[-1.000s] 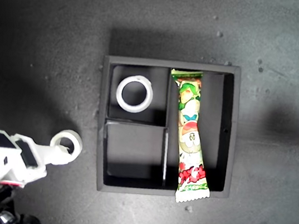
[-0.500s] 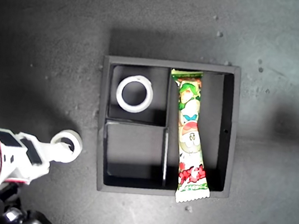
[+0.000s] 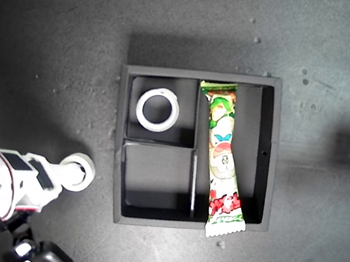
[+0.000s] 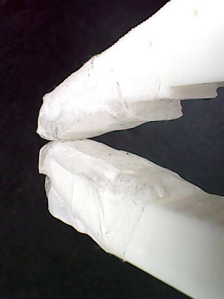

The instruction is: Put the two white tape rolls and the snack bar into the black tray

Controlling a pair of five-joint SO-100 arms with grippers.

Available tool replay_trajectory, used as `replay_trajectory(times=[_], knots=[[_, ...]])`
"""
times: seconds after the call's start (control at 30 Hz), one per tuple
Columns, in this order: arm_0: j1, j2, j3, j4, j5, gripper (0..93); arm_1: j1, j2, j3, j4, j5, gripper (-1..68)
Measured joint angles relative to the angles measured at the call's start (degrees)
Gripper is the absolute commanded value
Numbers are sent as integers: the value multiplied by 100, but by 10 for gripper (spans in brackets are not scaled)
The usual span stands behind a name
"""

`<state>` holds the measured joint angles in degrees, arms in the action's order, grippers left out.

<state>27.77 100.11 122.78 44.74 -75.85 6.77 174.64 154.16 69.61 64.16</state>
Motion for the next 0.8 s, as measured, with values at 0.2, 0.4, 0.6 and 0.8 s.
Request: replay_trajectory(times=[0.2, 0.4, 0.6, 0.8], knots=[[-123, -519, -185, -18, 167, 73, 202, 1521, 1178, 44, 123, -5], [-360, -642, -246, 9, 193, 1, 387, 1679, 1846, -44, 123, -4], [-466, -264, -817, 1116, 281, 1, 501, 1661, 2364, -18, 299, -2], [-554, -141, -2663, 3006, 800, 1, 519, 1661, 2417, 615, 1213, 0]])
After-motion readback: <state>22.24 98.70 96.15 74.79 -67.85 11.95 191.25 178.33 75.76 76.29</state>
